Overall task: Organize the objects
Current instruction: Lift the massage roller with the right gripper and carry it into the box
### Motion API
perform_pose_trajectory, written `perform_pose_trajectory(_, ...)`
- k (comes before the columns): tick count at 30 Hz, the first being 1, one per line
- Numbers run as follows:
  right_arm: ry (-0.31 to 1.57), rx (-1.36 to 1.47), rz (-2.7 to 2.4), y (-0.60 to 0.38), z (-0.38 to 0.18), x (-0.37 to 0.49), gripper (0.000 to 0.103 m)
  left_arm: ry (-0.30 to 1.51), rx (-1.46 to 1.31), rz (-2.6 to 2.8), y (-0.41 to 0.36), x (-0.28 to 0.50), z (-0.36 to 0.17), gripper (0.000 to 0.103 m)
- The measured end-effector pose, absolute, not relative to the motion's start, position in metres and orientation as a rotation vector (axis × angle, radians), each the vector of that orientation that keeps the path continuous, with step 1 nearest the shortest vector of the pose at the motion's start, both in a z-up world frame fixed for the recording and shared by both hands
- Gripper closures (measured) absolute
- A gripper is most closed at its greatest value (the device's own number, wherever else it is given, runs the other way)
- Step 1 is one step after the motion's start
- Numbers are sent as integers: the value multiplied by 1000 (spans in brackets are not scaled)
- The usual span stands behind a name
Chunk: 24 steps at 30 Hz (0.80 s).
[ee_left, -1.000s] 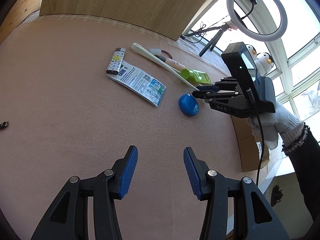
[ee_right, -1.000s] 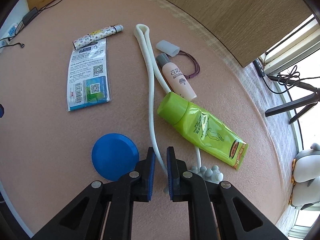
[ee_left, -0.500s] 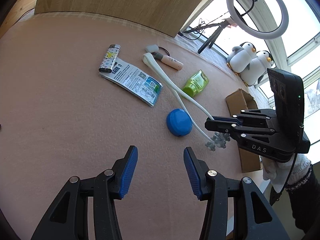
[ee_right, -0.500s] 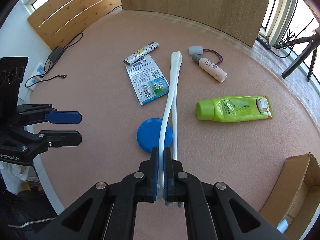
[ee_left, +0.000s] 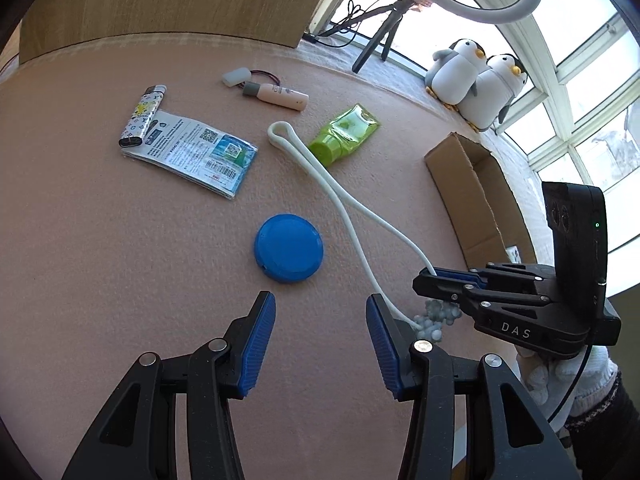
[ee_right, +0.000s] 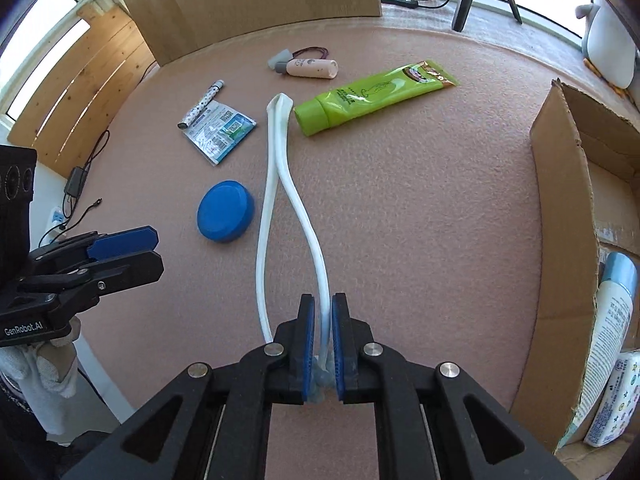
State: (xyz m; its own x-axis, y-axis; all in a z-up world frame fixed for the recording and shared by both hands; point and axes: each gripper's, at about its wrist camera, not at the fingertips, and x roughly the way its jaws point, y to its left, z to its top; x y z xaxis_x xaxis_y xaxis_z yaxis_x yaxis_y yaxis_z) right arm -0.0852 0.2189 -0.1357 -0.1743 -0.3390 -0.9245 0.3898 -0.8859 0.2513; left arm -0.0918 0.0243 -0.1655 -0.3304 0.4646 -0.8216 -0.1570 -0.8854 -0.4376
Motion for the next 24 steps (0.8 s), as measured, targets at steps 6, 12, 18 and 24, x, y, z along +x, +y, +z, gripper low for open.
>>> perform_pose_trajectory(6, 51, 1627, -2123, 229, -134, -87, 73, -352, -1563, 2196, 66, -99, -177, 57)
perform_pose_trajectory(12, 29, 1651, -2099, 239, -137, -94, 73, -360, -1570, 2199, 87, -107, -180, 59)
perform_pose_trajectory(18, -14, 1696, -2067, 245, -146, -95, 77, -335, -1597, 2203, 102, -113, -190, 64)
perform_pose_trajectory(24, 12, 1687, -2051, 240, -147, -91, 85, -340, -1620, 2223, 105, -120, -199, 74)
